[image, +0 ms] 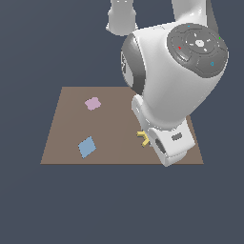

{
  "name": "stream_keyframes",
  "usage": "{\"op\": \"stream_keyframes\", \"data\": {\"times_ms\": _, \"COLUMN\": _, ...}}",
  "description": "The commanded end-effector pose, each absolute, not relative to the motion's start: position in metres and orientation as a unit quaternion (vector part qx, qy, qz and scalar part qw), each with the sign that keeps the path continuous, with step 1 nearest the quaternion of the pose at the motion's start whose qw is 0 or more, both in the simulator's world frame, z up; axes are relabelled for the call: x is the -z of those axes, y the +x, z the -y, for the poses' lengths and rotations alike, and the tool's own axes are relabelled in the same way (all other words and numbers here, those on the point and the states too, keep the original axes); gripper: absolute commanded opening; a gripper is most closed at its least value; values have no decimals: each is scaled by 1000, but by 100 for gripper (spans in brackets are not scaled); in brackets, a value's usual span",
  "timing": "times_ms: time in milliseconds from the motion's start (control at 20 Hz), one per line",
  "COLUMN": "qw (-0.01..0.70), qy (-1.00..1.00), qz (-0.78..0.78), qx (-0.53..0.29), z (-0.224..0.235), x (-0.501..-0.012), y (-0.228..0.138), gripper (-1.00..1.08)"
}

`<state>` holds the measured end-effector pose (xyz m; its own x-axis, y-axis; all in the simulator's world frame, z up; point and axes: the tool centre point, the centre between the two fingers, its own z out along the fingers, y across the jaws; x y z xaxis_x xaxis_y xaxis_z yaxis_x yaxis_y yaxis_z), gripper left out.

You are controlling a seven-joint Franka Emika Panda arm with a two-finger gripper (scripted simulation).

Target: Insert a designated object into the corresponding slot on a board.

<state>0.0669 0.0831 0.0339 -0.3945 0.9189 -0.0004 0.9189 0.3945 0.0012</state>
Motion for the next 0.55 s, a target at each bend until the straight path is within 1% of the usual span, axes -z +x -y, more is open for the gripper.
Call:
{"op": "stream_keyframes", "data": {"times_ms": 0, "qw": 0, "qy": 550, "qz": -835, "qx": 0, "z": -83, "x": -30, "y": 67, "gripper": -100}}
{"op": "stream_keyframes", "data": {"times_ms": 50, "qw": 0, "qy": 550, "qz": -835, "qx": 0, "z": -83, "x": -30, "y": 67, "gripper": 100}}
{"op": "stream_keyframes", "data": {"times_ms": 500, "qw": 0, "qy": 550, "qz": -835, "qx": 0, "z": -83, "x": -30, "y": 67, "gripper": 100}}
